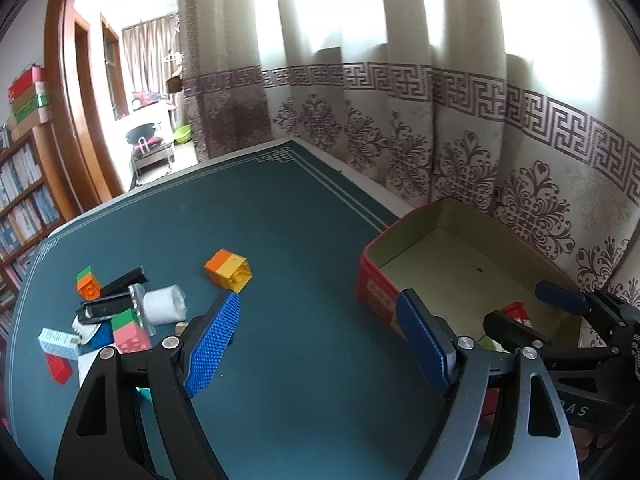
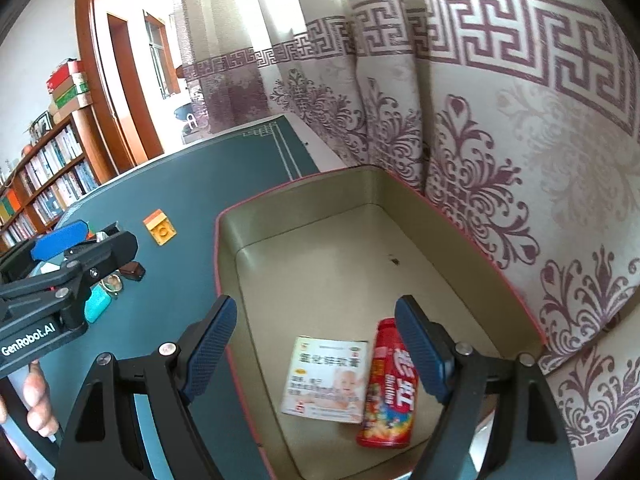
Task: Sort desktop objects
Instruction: 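Carry both items into the red-rimmed box and open both grippers, then move both grippers back over the cluttered table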
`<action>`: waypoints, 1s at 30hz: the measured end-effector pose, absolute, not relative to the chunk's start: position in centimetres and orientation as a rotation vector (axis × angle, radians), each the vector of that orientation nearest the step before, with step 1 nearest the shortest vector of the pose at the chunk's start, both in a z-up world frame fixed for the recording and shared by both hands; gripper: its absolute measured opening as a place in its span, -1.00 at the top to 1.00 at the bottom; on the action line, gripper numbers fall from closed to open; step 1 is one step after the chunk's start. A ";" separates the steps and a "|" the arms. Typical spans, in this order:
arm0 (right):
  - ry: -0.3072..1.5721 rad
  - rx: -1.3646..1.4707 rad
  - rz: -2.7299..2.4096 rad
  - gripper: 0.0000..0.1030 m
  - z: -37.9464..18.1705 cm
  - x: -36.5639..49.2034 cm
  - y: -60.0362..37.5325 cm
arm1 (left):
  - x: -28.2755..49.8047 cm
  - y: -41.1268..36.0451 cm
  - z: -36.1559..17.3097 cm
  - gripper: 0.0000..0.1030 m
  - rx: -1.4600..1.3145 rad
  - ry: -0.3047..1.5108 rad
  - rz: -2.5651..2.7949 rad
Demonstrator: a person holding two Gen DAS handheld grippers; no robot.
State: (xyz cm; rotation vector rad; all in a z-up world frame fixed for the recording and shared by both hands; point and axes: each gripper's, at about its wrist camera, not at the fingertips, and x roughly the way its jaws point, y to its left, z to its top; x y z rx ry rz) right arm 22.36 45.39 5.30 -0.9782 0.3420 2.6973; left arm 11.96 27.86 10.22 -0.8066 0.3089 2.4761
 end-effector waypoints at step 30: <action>0.222 -1.089 2.909 -0.64 5.4 18.0 35.7 | 7.7 14.4 7.5 -0.62 -0.993 0.157 2.703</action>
